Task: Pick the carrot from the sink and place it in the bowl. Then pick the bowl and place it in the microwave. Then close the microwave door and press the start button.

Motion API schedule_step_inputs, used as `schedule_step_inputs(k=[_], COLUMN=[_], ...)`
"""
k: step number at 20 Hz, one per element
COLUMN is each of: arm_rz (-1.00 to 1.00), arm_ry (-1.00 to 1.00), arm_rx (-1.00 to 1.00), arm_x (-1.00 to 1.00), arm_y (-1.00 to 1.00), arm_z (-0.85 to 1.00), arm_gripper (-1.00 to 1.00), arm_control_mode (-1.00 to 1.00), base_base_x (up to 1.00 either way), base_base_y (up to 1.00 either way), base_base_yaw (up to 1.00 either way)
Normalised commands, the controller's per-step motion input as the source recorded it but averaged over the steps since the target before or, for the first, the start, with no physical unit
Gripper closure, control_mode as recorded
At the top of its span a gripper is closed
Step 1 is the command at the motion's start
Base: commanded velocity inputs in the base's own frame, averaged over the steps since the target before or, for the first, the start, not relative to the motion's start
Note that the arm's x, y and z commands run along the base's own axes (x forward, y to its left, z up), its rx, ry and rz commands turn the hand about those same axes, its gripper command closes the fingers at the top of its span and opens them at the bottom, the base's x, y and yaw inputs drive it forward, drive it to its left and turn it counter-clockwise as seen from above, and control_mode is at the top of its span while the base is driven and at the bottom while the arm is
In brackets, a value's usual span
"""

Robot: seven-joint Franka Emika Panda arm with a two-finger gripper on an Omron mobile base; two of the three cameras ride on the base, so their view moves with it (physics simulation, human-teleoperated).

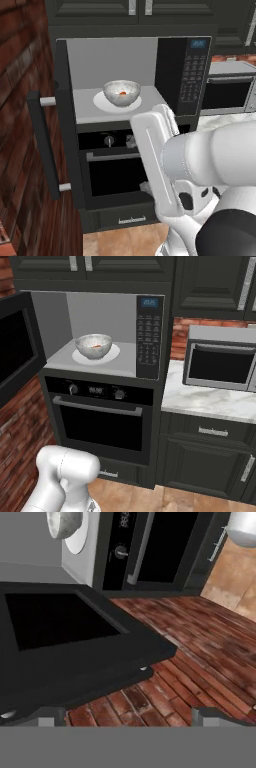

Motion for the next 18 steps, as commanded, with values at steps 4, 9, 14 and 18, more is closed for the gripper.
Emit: schedule_step_inputs(k=[4,9,14,18], arm_rz=[0.06,0.00,-0.04,-0.03], arm_ry=[-0.01,-0.09,-0.04,-0.03], arm_rx=[-0.03,-0.02,-0.01,0.00], arm_x=[-0.04,0.01,0.45,0.51], arm_y=[0.76,0.60,0.59,0.45], arm_z=[-0.12,-0.23,-0.23,-0.17], arm_gripper=[-1.00,-1.00,-1.00,-1.00], arm_control_mode=[-1.00,-1.00,-1.00,-1.00], base_base_x=[0.00,0.00,0.00,0.00], base_base_y=[0.00,0.00,0.00,0.00], base_base_yaw=[0.00,0.00,0.00,0.00])
